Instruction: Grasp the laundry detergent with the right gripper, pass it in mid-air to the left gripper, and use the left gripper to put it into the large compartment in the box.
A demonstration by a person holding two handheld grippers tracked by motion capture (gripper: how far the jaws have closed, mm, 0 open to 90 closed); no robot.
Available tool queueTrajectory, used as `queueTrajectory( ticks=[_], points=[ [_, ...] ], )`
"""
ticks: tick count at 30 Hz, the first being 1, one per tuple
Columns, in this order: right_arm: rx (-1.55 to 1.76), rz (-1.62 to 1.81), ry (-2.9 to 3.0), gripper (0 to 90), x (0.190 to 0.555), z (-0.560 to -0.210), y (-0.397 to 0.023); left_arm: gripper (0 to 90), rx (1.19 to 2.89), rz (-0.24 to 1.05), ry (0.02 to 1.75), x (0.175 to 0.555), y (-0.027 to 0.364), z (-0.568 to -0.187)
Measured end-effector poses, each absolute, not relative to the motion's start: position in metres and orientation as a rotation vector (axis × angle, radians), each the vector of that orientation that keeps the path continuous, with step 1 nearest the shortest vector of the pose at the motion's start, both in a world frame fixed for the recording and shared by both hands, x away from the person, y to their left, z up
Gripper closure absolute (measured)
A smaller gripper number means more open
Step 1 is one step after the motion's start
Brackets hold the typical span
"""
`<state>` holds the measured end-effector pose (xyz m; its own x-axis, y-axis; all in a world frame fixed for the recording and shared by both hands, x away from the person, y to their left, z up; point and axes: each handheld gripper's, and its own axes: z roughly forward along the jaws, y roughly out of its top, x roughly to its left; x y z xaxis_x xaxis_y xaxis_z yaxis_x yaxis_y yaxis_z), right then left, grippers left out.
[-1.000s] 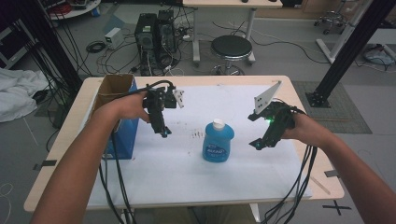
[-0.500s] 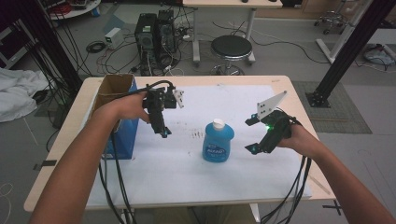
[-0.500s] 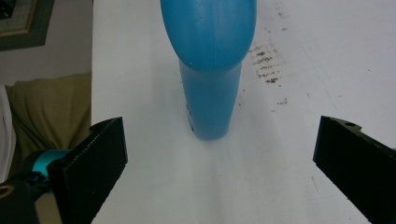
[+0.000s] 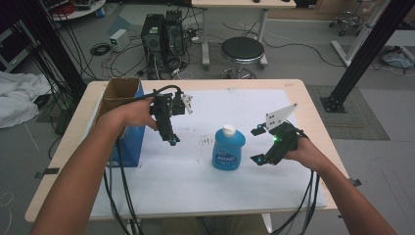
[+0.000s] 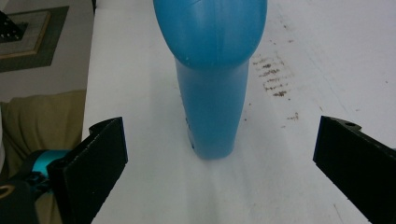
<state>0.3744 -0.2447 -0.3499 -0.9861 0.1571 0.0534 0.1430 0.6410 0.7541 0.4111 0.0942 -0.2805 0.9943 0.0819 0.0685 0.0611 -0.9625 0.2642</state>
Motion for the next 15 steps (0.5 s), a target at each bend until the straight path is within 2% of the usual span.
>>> queueTrajectory(
  ticks=[15],
  points=[
    [0.242, 1.405, 2.794, 1.9, 0.378, -0.366, -0.227, 1.7, 2.864, 0.12, 0.113, 0.411, 0.093, -0.279]
  ],
)
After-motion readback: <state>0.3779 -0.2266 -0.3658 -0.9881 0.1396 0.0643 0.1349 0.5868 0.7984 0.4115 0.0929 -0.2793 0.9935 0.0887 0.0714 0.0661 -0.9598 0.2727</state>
